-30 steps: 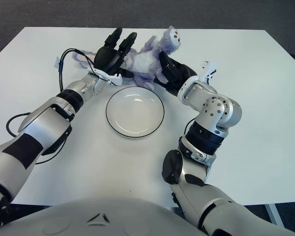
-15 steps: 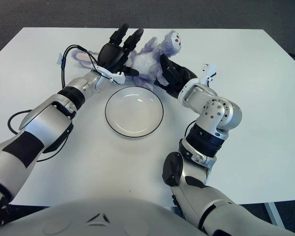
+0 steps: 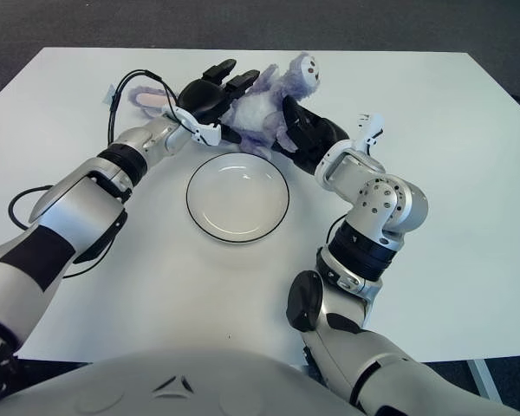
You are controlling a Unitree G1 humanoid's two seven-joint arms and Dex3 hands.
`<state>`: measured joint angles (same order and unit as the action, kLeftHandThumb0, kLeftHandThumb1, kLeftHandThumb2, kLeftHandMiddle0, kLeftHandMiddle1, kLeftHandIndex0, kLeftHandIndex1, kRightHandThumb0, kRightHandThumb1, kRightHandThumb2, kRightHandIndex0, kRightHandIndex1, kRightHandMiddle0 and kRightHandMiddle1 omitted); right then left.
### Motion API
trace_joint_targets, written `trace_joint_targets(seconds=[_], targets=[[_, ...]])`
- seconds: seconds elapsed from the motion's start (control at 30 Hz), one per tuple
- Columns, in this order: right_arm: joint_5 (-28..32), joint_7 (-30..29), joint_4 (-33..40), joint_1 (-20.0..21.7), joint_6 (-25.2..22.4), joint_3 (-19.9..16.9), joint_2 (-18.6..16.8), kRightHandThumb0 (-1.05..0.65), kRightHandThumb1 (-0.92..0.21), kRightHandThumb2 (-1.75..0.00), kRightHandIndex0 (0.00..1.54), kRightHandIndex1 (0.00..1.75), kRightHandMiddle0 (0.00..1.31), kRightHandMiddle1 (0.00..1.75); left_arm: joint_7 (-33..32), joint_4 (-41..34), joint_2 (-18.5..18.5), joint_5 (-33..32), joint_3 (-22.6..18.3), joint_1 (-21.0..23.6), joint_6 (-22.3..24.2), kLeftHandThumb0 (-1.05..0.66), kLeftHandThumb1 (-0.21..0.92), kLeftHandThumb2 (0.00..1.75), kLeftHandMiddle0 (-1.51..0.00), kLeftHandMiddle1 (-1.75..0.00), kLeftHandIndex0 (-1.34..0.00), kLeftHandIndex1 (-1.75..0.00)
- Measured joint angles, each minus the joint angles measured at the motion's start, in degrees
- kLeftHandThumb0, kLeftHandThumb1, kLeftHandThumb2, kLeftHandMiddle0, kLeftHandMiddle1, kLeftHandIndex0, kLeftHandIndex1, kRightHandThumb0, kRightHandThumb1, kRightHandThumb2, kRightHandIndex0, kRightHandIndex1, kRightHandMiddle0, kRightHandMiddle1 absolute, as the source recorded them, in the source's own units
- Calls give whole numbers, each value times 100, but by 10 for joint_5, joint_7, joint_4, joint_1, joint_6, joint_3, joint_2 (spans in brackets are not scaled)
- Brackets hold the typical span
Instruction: Put the doll into the plate.
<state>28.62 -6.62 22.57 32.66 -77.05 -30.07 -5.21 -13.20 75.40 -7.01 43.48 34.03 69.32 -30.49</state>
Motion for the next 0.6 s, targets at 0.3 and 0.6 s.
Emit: trace_joint_targets(seconds=[0.3, 0.6], targets=[[1, 1, 13, -3, 0, 0, 0, 14, -63, -58, 86, 175, 66, 175, 110, 0, -1, -39, -27, 4, -5, -90, 84, 0, -12, 0, -19, 0], [2, 1, 30, -9, -1, 0, -4, 13, -66, -51, 86, 175, 65, 175, 156, 0, -4, -51, -39, 10, 5, -88, 82, 0, -11, 0, -17, 0]])
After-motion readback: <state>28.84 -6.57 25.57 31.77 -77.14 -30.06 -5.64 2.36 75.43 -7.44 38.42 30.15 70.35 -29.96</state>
